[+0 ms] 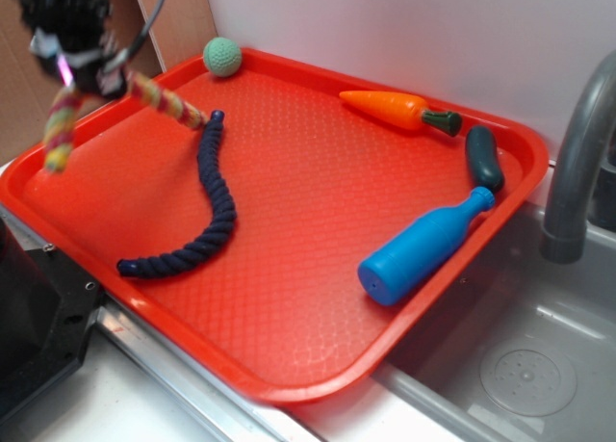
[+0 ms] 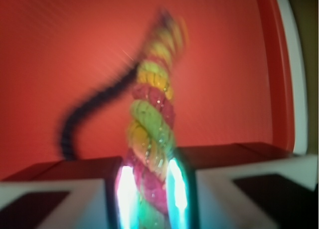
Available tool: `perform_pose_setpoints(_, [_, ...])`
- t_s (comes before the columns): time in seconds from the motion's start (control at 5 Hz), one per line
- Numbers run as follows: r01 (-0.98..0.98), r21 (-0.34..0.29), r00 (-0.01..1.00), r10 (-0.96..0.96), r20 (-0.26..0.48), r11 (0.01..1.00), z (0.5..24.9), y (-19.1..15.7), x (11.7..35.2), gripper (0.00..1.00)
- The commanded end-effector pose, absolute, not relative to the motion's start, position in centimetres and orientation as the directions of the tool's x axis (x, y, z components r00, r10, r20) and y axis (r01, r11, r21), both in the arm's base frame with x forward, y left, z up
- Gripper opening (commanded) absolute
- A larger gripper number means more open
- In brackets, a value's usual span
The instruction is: Grab the multicolored rope.
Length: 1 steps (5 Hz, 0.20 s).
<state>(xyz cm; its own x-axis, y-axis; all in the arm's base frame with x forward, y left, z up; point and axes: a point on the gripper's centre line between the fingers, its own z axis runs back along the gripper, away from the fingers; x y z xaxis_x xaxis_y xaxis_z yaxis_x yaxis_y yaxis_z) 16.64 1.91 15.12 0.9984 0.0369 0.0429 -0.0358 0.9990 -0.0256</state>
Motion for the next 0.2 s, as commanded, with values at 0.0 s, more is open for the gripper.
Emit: perform_pose_setpoints(0.0, [0.019, 0.0, 0.983, -0.018, 0.181, 1.0, 25.21, 0.02, 16.15, 0.0])
